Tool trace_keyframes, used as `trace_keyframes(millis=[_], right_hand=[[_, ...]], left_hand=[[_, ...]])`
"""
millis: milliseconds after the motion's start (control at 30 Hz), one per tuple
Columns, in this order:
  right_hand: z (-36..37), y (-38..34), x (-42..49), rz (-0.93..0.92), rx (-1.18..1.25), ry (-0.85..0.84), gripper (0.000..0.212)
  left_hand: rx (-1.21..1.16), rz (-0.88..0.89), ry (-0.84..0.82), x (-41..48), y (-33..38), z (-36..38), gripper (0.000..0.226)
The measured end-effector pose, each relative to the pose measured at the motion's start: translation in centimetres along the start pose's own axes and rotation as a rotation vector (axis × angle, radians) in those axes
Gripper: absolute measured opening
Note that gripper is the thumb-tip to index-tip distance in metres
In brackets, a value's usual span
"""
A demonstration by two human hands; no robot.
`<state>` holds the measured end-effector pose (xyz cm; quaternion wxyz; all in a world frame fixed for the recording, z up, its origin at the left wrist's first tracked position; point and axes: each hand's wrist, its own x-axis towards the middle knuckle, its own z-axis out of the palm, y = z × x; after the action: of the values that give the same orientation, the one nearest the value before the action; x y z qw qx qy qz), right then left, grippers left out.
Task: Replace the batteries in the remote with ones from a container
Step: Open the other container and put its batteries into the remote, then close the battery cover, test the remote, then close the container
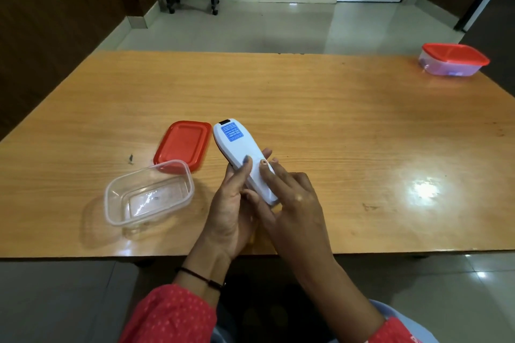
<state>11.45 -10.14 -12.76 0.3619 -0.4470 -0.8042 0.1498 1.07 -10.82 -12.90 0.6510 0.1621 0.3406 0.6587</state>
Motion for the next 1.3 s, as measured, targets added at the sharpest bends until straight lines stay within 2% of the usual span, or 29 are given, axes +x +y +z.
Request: trace_keyframes(millis=[67, 167, 233, 333, 433, 533, 733, 1100, 1167, 1233, 1300], right_hand=[[-0.5, 0.0, 0.1, 0.087, 0.229, -0.065, 0.043], [-1.6, 0.3, 0.9, 0.35, 0.782, -0.143, 0.038], [-2.3, 0.9, 1.4, 0.483, 0.982, -0.222, 0.04], [-3.0, 1.3, 1.4, 0.575, 1.172, -0.387, 0.034], [-3.0, 1.7, 1.6, 0.603, 1.205, -0.399, 0.037], [-2.6, 1.7, 1.6, 0.618, 1.154, -0.325, 0.034], [-2.1, 1.1, 1.3, 0.633, 1.072, -0.244, 0.032], [-1.6, 0.8, 1.4, 0.651, 1.047, -0.206, 0.025], [-1.7, 0.9, 1.5, 0.675, 1.104, -0.249, 0.032], [-1.6, 0.7, 1.5, 0.742, 1.262, -0.296, 0.042], [-1.7, 0.6, 1.7, 0.803, 1.423, -0.321, 0.041]], left_hand=[[-0.003, 0.041, -0.025, 0.0, 0.2, -0.3, 0.046], [0.017, 0.087, -0.054, 0.0, 0.6, -0.4, 0.043], [0.111, 0.119, -0.041, 0.1, 0.7, -0.4, 0.043], [0.193, 0.149, -0.024, 0.0, 0.8, -0.3, 0.044], [0.189, 0.153, -0.032, 0.0, 0.8, -0.4, 0.04], [0.181, 0.164, -0.02, 0.2, 0.5, -0.1, 0.039], [0.206, 0.187, 0.034, 0.5, 0.1, 0.1, 0.05], [0.251, 0.191, 0.065, 0.5, 0.4, -0.2, 0.041], [0.249, 0.157, 0.027, 0.4, 0.4, -0.1, 0.041], [0.279, 0.113, -0.033, 0.4, 0.3, 0.0, 0.043], [0.279, 0.095, -0.046, 0.6, 0.2, -0.2, 0.042]])
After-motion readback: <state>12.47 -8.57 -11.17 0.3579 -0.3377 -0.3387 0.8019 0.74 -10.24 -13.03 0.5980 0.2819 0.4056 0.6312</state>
